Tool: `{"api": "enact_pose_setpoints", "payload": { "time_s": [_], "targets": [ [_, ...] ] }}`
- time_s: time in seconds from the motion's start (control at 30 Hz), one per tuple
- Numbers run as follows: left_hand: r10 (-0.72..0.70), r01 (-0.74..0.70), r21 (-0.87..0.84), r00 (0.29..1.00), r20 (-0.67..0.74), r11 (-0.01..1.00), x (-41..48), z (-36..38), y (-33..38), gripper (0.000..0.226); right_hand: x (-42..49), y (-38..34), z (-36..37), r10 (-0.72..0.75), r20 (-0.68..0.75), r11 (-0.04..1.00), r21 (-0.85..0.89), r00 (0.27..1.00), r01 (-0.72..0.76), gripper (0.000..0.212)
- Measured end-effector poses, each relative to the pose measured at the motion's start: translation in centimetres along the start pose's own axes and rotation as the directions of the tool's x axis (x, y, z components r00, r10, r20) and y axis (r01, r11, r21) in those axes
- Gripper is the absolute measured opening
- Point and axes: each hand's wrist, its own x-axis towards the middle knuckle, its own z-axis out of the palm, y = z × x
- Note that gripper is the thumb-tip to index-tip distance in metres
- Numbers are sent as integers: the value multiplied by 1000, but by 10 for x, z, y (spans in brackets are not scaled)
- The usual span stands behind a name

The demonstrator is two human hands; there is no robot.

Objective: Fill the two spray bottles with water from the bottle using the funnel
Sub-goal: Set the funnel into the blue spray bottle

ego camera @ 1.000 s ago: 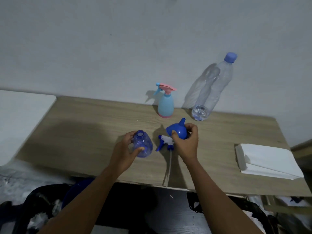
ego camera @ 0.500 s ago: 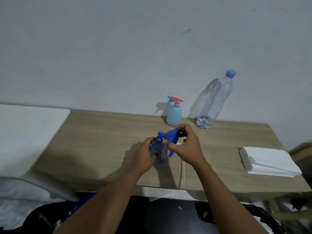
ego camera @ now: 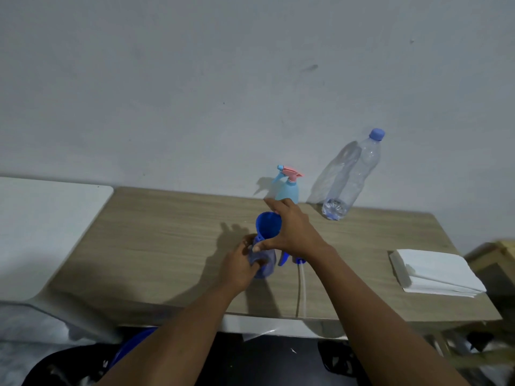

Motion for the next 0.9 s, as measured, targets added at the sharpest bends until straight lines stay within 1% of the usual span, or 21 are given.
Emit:
{"api": "enact_pose_setpoints", "payload": {
  "time_s": [0.13, 0.27, 0.43, 0.5, 0.53, 0.57, 0.63, 0.7, 0.77, 0.8, 0.9],
  "targets": [
    [16, -16, 27, 1000, -13, 1000, -4, -2, 8, 45, 0, 4, 7, -10, -36, 999, 33, 999, 11, 114],
    [56, -55, 82, 998, -9, 995, -5, -2, 7, 43, -1, 6, 14, -34, -54, 999, 33, 998, 35, 111],
    [42, -42, 34, 999, -11, 999, -3, -2, 4, 46, -1, 6, 15, -56, -93, 996, 59, 994, 62, 111],
    [25, -24, 34, 1000, -12, 999, -2, -1, 5, 44, -4, 6, 14, -53, -118, 993, 99, 992, 65, 110],
    [25, -24, 47, 1000, -11, 999, -2, -1, 6, 43, -6, 7, 14, -40, -147, 987, 149, 988, 62, 108],
    [37, -37, 58, 999, -9, 998, -2, -1, 7, 44, -9, 9, 15, -20, -186, 974, 219, 982, 61, 103],
    [37, -34, 94, 999, -21, 995, -3, -2, 7, 45, -13, 16, 19, 45, -283, 924, 377, 958, 68, 86],
    [52, -46, 109, 997, -52, 993, -5, -2, 1, 62, -20, 26, 24, 159, -380, 861, 506, 911, 60, 74],
    [63, -51, 110, 992, -108, 993, -15, -1, -3, 75, -28, 42, 34, 298, -408, 816, 578, 863, -9, 71],
    [66, -49, 121, 988, -141, 991, -22, 1, -4, 73, -34, 51, 39, 359, -400, 799, 598, 844, -57, 70],
    [79, -43, 182, 978, -193, 982, -51, 19, -9, 51, -56, 84, 57, 467, -345, 770, 612, 814, -182, 58]
  ]
}}
